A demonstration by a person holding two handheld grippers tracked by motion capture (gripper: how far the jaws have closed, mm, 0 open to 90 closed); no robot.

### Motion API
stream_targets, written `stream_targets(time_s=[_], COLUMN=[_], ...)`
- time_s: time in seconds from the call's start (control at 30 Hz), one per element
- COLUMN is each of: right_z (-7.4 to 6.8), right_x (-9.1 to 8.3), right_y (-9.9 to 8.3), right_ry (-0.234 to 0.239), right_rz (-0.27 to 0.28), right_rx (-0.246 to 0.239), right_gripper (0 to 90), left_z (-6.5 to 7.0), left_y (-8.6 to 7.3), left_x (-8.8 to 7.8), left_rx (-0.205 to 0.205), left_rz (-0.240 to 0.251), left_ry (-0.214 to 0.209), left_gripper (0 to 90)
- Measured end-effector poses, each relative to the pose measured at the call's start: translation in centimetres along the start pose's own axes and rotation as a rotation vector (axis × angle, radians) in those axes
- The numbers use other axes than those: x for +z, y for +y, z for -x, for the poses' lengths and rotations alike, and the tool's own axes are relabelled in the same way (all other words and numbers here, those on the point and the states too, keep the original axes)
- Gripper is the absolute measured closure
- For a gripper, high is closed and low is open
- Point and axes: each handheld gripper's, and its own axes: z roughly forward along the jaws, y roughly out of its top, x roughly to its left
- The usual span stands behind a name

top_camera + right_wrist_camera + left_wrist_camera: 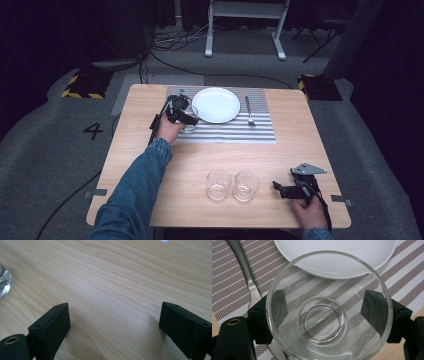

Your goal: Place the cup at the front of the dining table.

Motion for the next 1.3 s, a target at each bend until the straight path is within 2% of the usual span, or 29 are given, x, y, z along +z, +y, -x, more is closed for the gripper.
stream_targets(time_s=[0.1, 0.13, 0.17, 0.43, 0.5, 0.53, 0.57, 0.6, 0.67, 0.73, 0.83, 0.9, 0.93, 1.1, 1.3], right_z=[0.0, 0.0, 0.0, 0.0, 0.0, 0.0, 0.0, 0.0, 0.0, 0.0, 0.0, 0.0, 0.0, 0.0, 0.0], right_x=[0.0, 0.0, 0.0, 0.0, 0.0, 0.0, 0.0, 0.0, 0.0, 0.0, 0.0, 0.0, 0.0, 0.0, 0.0], right_y=[0.0, 0.0, 0.0, 0.0, 0.0, 0.0, 0.0, 0.0, 0.0, 0.0, 0.0, 0.0, 0.0, 0.0, 0.0], right_ry=[0.000, 0.000, 0.000, -0.001, -0.001, -0.001, 0.000, -0.001, -0.001, 0.000, 0.000, 0.000, 0.000, 0.000, 0.002], right_rz=[0.000, 0.000, 0.000, 0.000, 0.000, 0.000, 0.000, 0.000, 0.000, 0.000, 0.000, 0.000, 0.000, -0.002, 0.000], right_rx=[0.000, 0.000, 0.000, -0.001, -0.001, -0.001, 0.000, -0.001, 0.000, -0.001, -0.001, 0.000, 0.000, 0.000, 0.006], right_gripper=[10.1, 10.1, 10.0, 10.0, 10.0, 10.0, 10.1, 10.0, 10.1, 10.0, 10.1, 10.1, 10.0, 10.1, 10.1], left_z=[0.2, 0.2, 0.2, 0.4, 0.5, 0.7, 0.8, 0.8, 1.2, 1.3, 1.4, 1.5, 1.5, 2.1, 3.6], left_y=[0.0, 0.0, 0.0, 0.1, 0.2, 0.2, 0.2, 0.2, 0.0, -0.1, -0.5, -0.7, -0.8, -1.1, -2.0], left_x=[-0.1, -0.2, -0.3, -0.9, -1.4, -1.5, -2.0, -2.0, -2.6, -3.0, -3.7, -4.3, -4.5, -5.5, -7.2], left_rx=[0.028, 0.027, 0.026, 0.006, 0.028, 0.019, 0.040, 0.040, 0.074, 0.074, 0.063, 0.060, 0.066, 0.082, 0.108], left_rz=[-0.005, -0.003, 0.013, 0.045, 0.060, 0.064, 0.072, 0.072, 0.077, 0.086, 0.117, 0.135, 0.135, 0.150, 0.145], left_ry=[0.021, 0.012, 0.024, 0.021, 0.043, 0.039, 0.060, 0.060, 0.082, 0.086, 0.060, 0.061, 0.048, 0.044, 0.034], left_gripper=[18.1, 17.6, 17.3, 15.6, 15.3, 15.3, 15.2, 15.2, 15.2, 14.9, 15.2, 15.2, 15.2, 15.4, 16.1])
